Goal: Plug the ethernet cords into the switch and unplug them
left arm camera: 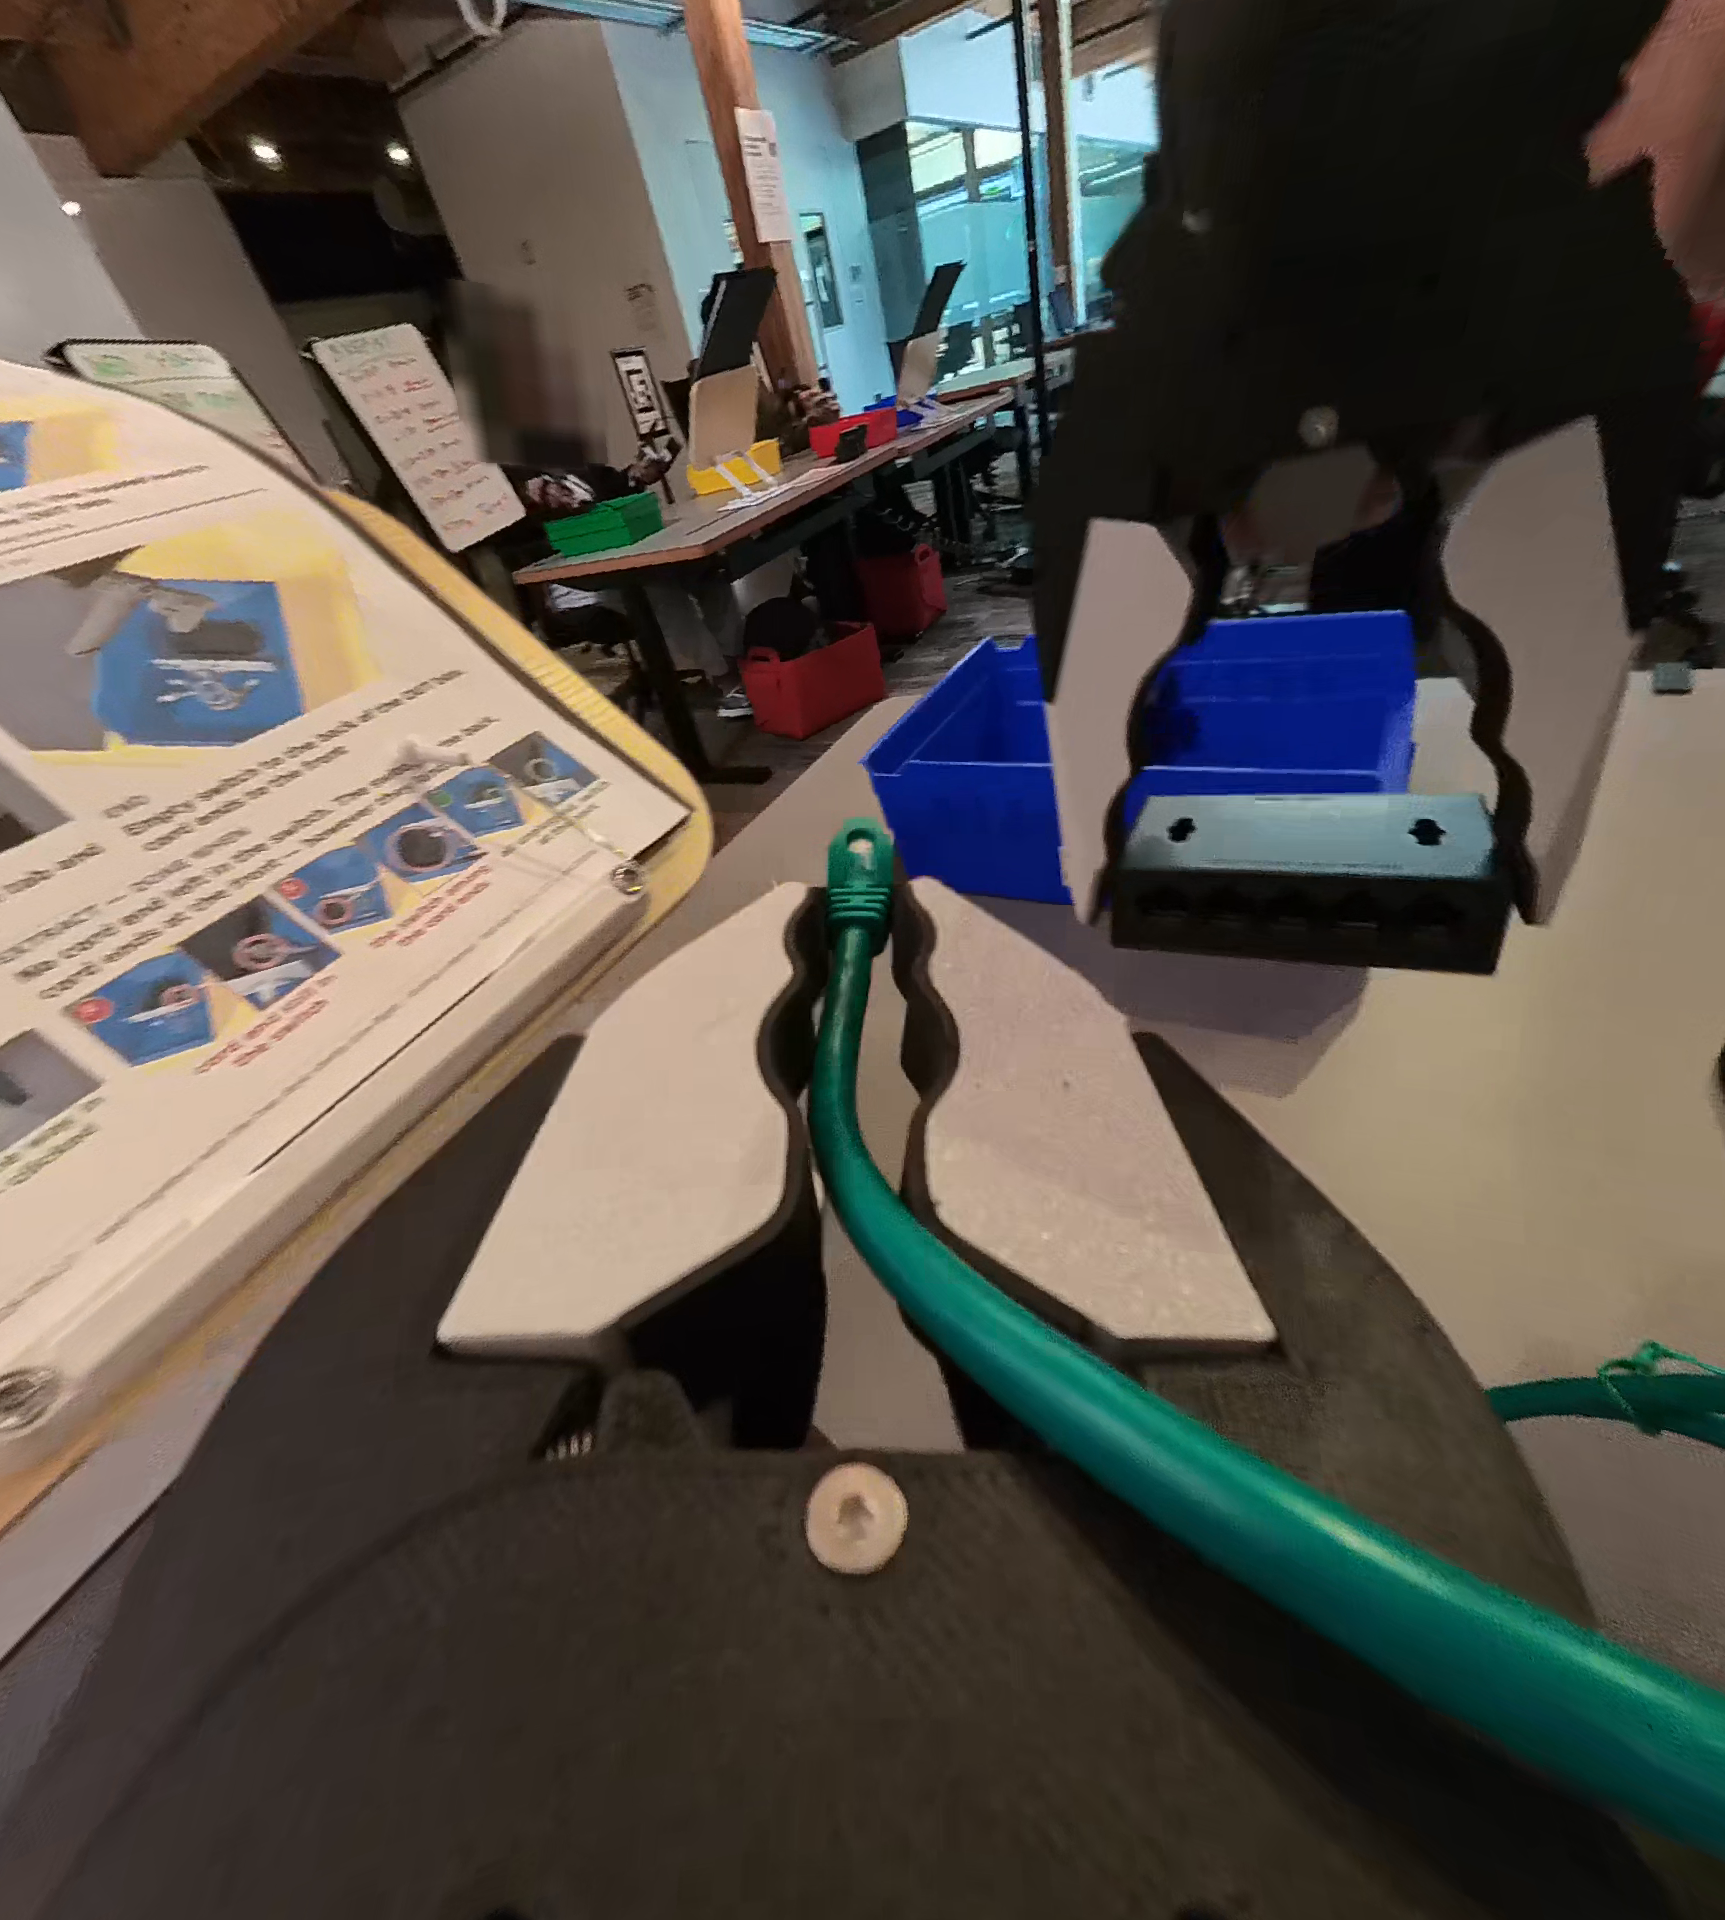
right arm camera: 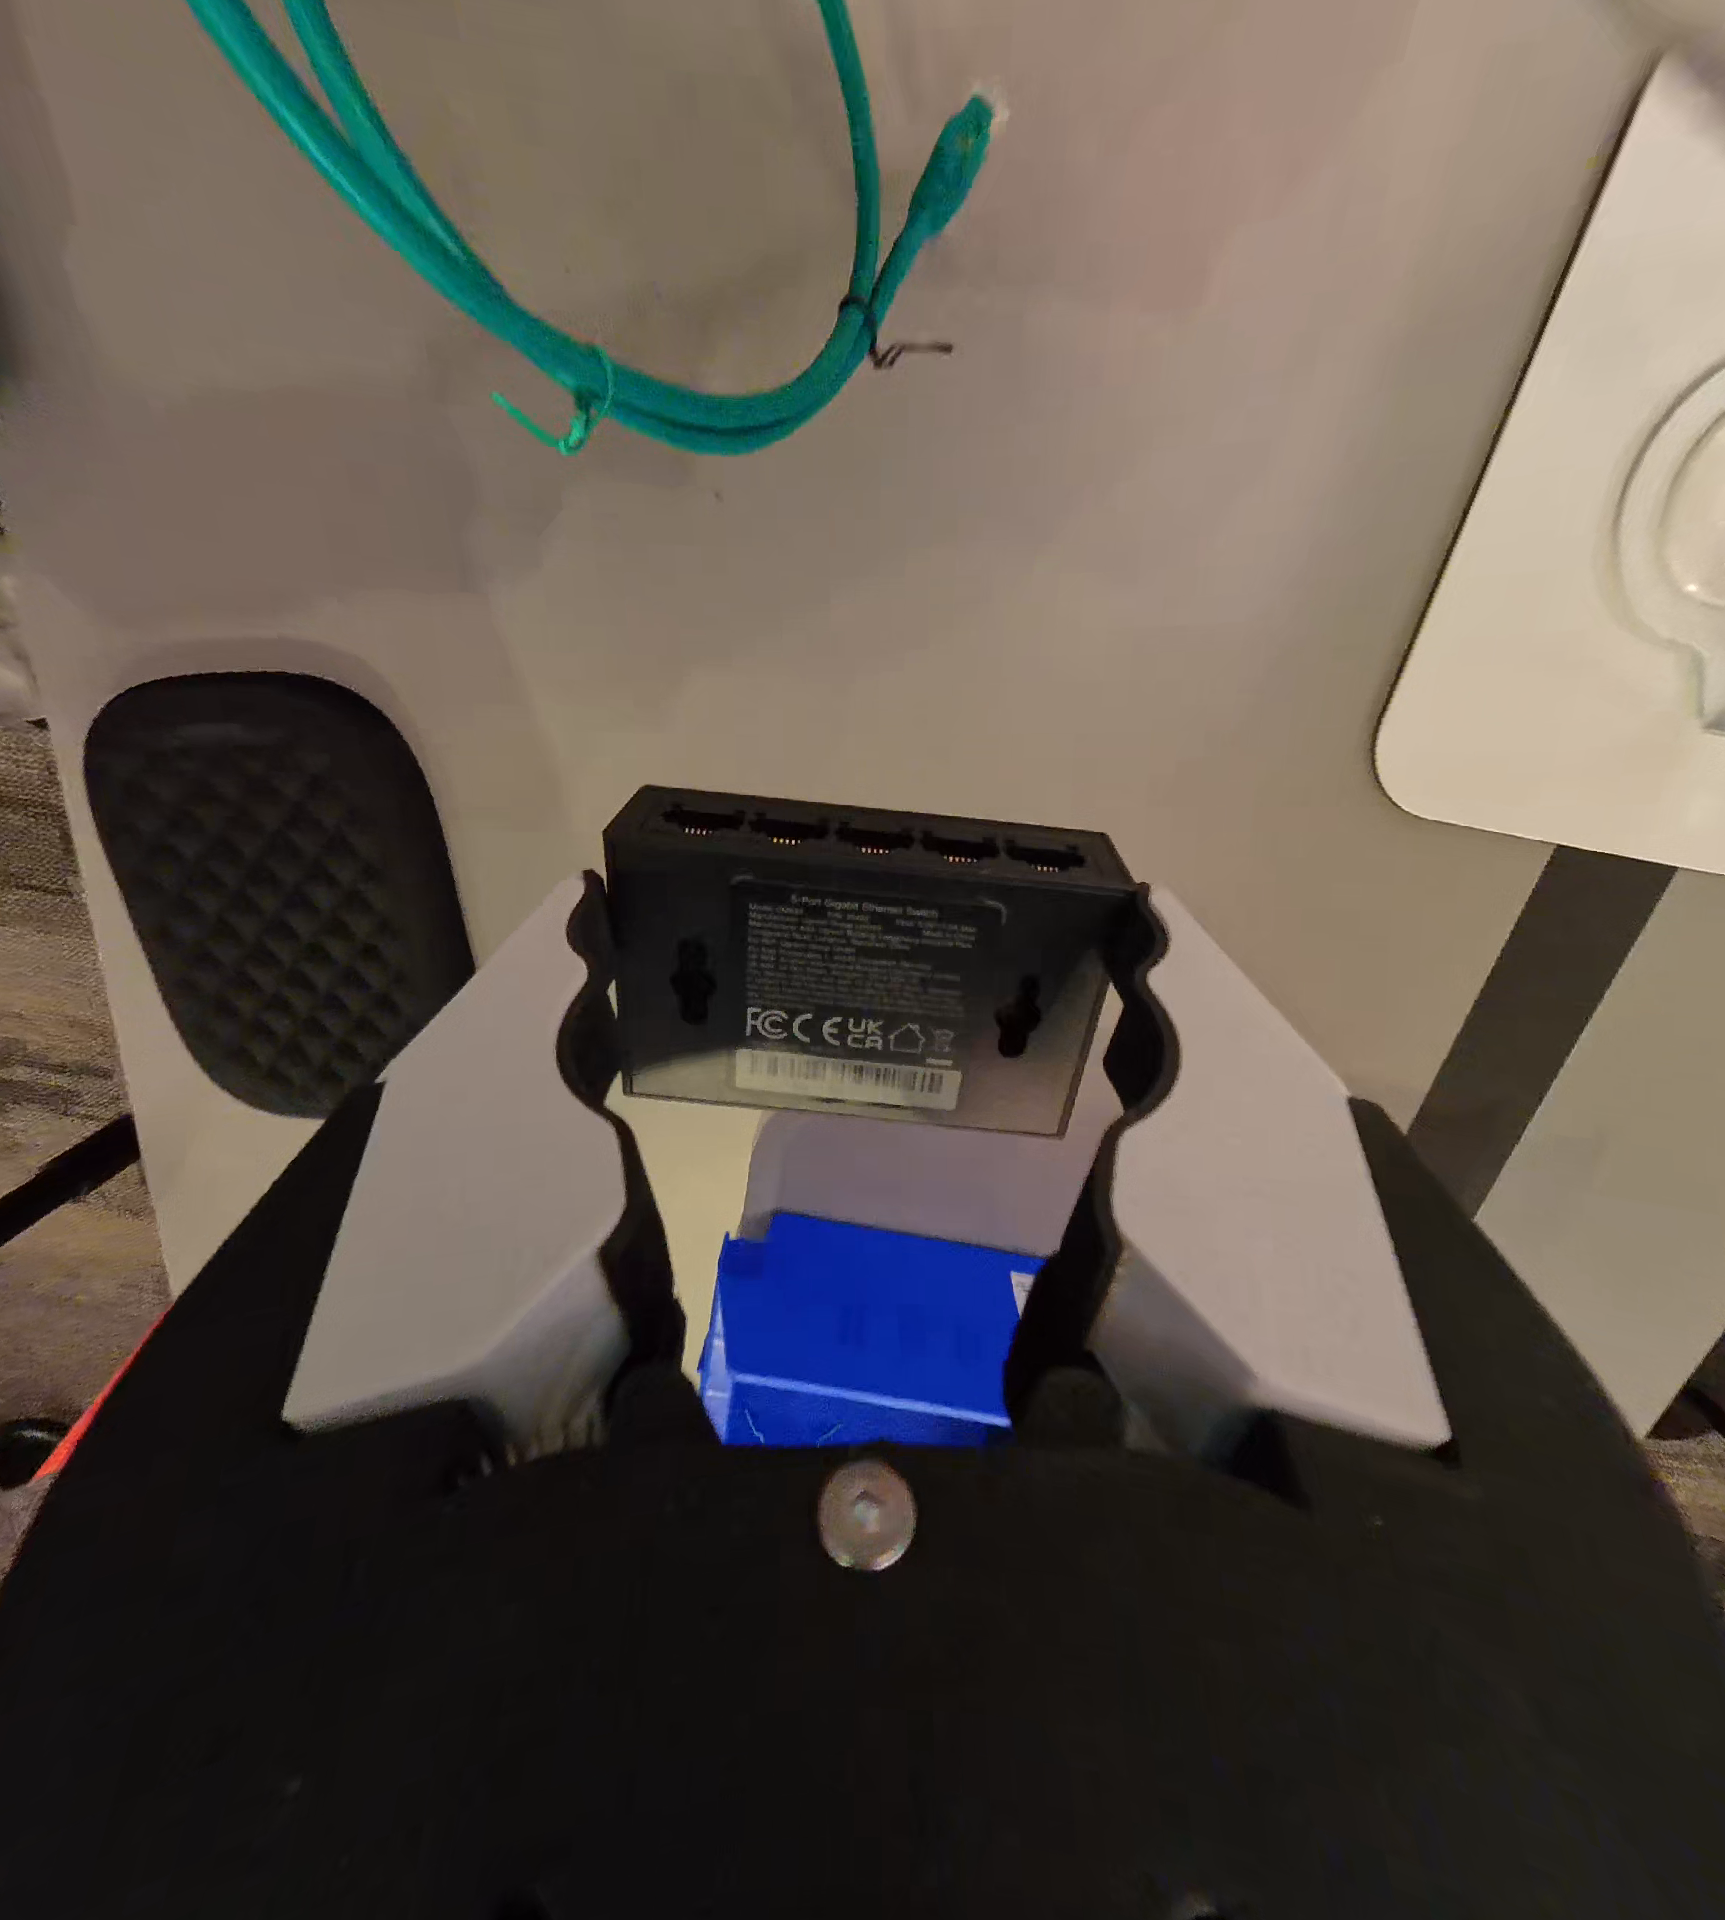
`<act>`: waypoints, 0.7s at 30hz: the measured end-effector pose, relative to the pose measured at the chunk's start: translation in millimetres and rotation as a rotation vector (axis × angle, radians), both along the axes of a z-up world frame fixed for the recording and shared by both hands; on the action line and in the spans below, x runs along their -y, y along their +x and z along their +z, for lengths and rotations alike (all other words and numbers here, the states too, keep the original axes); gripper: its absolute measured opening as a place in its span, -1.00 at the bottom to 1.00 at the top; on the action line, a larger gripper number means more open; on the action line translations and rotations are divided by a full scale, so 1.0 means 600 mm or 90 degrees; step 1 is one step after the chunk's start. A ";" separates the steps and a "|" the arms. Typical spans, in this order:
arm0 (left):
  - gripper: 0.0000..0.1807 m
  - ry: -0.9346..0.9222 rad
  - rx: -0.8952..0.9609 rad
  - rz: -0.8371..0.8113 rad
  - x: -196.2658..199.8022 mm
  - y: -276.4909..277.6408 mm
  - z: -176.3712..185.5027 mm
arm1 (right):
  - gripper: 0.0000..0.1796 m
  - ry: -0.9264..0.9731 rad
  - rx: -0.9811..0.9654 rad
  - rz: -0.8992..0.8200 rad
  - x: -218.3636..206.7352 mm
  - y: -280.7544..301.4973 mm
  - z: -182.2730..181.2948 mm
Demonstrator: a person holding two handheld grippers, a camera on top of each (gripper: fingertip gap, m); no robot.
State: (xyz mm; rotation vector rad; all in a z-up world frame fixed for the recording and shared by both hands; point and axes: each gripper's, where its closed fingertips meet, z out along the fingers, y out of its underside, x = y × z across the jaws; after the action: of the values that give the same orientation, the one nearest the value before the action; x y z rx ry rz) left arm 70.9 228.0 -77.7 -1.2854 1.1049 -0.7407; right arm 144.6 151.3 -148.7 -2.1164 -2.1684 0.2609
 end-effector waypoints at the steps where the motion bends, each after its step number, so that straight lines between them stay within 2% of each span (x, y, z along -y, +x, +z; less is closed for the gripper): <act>1: -0.87 -0.007 0.003 -0.015 0.008 0.008 -0.002 | 0.06 -0.001 0.001 0.003 0.002 0.001 0.008; 11: -0.87 -0.076 0.022 -0.125 0.071 0.056 -0.004 | 0.06 0.008 0.039 0.020 0.007 0.026 0.057; 21: -0.87 -0.130 0.067 -0.198 0.100 0.066 0.010 | 0.06 0.016 0.043 0.039 0.014 0.022 0.078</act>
State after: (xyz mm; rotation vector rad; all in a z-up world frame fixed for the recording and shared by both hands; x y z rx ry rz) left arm 110.3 167.7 -71.5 -1.2407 1.1798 -1.1664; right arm 158.0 143.2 -102.2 -2.0765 -2.2643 0.1683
